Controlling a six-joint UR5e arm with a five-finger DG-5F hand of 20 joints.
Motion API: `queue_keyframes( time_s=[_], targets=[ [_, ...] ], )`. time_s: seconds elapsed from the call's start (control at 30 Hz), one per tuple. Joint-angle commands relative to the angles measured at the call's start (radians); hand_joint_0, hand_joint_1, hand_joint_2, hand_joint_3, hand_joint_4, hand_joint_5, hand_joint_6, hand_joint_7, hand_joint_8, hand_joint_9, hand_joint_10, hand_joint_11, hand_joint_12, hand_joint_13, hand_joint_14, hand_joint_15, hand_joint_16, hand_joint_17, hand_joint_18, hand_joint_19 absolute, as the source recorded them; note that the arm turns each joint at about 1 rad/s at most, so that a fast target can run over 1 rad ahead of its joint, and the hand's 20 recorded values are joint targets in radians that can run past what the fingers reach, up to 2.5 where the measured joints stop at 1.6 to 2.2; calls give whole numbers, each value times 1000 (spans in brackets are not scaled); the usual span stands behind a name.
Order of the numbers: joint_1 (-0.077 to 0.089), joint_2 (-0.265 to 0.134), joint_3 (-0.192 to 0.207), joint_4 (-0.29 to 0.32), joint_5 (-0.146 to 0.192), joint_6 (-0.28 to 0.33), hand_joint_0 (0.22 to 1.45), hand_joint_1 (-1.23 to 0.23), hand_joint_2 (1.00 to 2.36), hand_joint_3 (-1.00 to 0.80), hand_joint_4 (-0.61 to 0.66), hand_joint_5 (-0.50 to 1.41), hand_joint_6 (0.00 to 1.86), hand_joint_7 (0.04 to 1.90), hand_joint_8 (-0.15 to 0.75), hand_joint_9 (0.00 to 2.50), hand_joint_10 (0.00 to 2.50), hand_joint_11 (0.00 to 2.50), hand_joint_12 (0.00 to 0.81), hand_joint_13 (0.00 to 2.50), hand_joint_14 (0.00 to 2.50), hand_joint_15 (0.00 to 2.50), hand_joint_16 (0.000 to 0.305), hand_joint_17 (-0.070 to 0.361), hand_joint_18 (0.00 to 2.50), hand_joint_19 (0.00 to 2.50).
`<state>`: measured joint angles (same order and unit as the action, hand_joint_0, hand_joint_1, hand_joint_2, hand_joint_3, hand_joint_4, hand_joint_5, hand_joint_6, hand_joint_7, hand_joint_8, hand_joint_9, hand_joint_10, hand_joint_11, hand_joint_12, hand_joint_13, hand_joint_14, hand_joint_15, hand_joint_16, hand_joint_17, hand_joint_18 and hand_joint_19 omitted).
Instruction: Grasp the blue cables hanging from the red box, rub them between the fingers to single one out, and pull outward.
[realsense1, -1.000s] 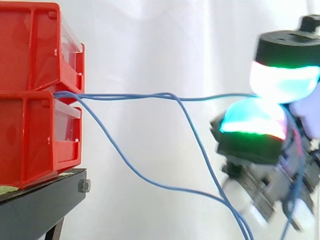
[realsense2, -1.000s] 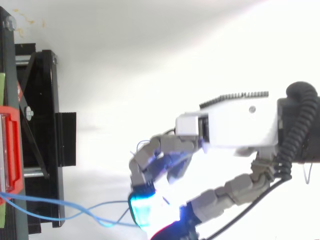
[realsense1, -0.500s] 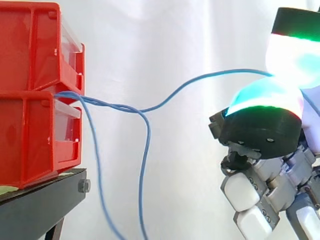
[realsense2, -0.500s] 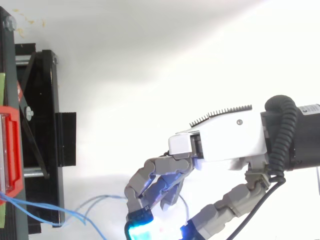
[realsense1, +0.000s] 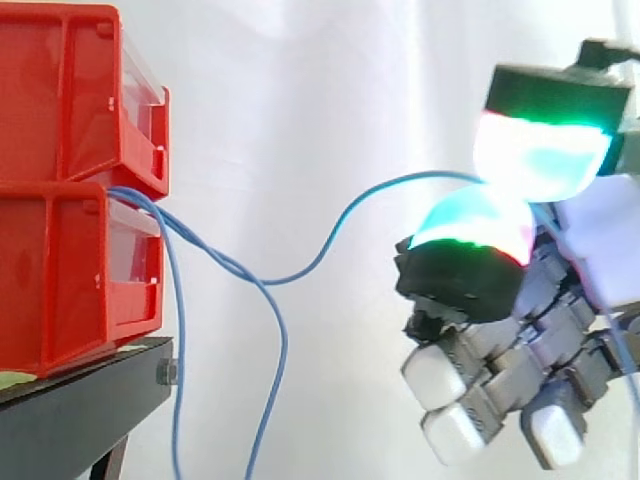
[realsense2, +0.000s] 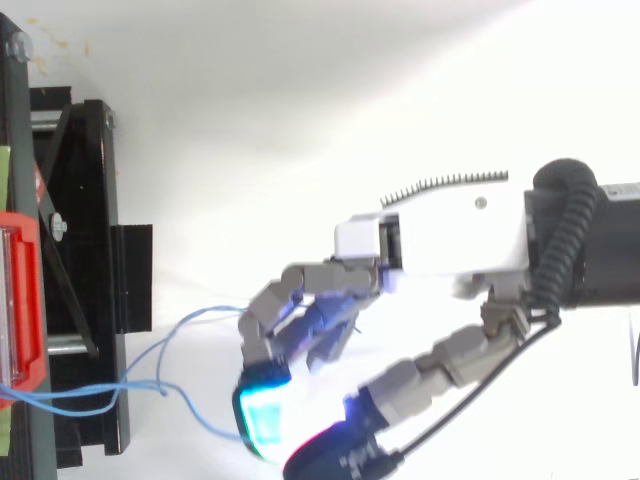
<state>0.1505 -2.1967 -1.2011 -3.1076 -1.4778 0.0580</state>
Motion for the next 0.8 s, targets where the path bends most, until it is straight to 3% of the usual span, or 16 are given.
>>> queue_keyframes(
  time_s=[0.0, 0.07, 0.27, 0.77],
  targets=[
    [-11, 0, 0, -5, 67, -6, 577, -797, 1002, 14, 50, -117, 838, 1184, 273, 706, 2, 185, 407, 566, 4, 107, 58, 131, 682, 393],
    [-22, 0, 0, -11, 96, -6, 577, -797, 1002, 15, 47, -117, 838, 1185, 272, 707, 3, 187, 408, 567, 3, 100, 59, 132, 684, 393],
    [-37, 0, -2, -31, 106, -6, 578, -796, 1002, 14, 47, -117, 838, 1185, 275, 705, 3, 191, 407, 564, 3, 103, 59, 132, 683, 393],
    [-35, 0, 0, -28, 106, -64, 579, -796, 1002, 15, 46, -117, 839, 1182, 274, 707, 3, 192, 407, 565, 3, 103, 58, 131, 684, 393]
  ],
)
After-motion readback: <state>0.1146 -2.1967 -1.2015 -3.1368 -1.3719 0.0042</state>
